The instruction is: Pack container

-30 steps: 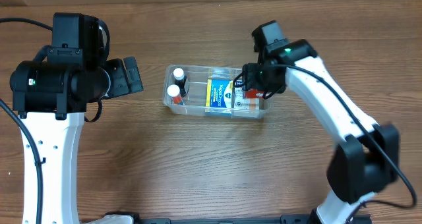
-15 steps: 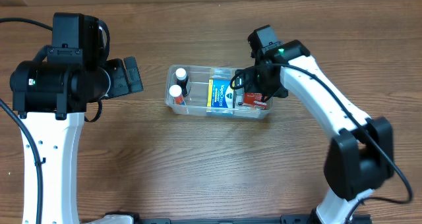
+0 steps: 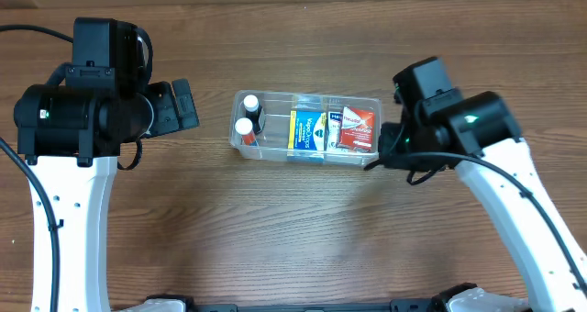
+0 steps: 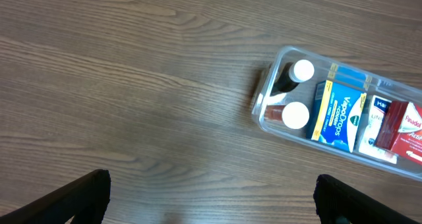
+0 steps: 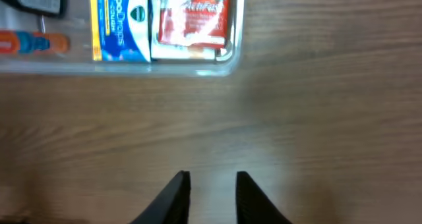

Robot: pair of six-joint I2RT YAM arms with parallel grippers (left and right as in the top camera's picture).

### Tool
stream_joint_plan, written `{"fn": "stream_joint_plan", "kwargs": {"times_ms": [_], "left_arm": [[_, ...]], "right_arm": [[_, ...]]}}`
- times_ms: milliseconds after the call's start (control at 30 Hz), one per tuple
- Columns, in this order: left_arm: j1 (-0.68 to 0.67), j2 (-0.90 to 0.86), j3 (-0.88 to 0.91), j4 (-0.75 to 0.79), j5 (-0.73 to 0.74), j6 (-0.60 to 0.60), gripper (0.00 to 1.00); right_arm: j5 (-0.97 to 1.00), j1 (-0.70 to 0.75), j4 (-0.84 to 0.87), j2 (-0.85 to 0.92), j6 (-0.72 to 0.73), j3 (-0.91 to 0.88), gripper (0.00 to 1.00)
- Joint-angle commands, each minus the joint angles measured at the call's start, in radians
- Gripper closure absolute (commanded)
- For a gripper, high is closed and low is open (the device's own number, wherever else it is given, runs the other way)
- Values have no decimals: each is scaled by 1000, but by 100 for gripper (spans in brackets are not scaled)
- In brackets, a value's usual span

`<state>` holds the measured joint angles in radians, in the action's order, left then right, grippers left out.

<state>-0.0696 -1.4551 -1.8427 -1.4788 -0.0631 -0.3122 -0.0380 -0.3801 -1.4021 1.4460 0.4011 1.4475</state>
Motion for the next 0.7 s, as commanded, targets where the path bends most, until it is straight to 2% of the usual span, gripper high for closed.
{"fn": "stream_joint_plan", "kwargs": {"times_ms": [0,100,267,433,533,667], "left_arm": [[4,2,-6,-2,5,5,0],[4,2,-6,-3,4,5,0],[4,2,-6,-6,5,5,0],[4,2,-6,-6,5,5,0],[4,2,-6,-6,5,5,0],[4,2,-6,-8,5,5,0]], "right_arm": [[-36,-2,109,5,18,-166,80],[-39,-2,266,12,18,-311,82],[-35,-2,502,69,-10,-437,82],[-31,-2,633,111,-9,-439,81],[-31,-2,689,112,-9,-439,73],[-33,-2,679,112,-8,-439,74]]}}
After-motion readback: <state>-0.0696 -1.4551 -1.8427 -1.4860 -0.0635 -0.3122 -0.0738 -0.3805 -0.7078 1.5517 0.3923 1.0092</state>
